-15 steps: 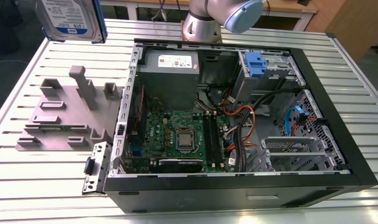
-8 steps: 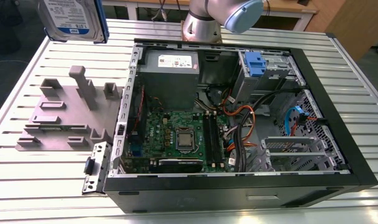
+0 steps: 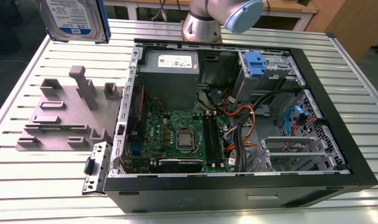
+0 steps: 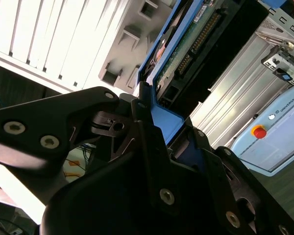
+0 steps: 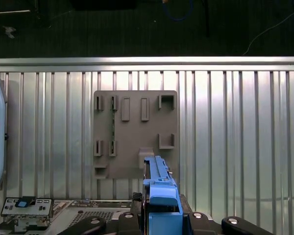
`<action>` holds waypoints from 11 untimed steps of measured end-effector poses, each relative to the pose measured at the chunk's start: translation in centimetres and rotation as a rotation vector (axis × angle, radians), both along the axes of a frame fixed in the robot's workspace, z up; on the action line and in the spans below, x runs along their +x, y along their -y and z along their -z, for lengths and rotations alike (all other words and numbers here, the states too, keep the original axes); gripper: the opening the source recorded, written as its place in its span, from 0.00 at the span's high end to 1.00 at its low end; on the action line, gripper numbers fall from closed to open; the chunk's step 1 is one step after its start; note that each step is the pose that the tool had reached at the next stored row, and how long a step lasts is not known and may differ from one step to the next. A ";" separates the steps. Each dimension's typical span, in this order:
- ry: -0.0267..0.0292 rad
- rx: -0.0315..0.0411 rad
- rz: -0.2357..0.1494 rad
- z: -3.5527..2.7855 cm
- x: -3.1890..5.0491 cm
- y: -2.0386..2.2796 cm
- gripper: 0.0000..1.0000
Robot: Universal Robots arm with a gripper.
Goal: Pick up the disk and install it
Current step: 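Pick up the disk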
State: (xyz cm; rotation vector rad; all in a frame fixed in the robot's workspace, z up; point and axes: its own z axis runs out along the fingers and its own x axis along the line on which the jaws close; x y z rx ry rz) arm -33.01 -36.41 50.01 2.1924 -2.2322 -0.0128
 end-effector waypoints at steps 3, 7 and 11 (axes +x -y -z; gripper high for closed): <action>0.0000 0.0000 0.000 0.00 0.09 0.00 0.64; 0.0000 0.0000 0.000 0.00 0.17 0.00 0.64; -0.0001 -0.0001 0.000 0.00 0.27 0.00 0.64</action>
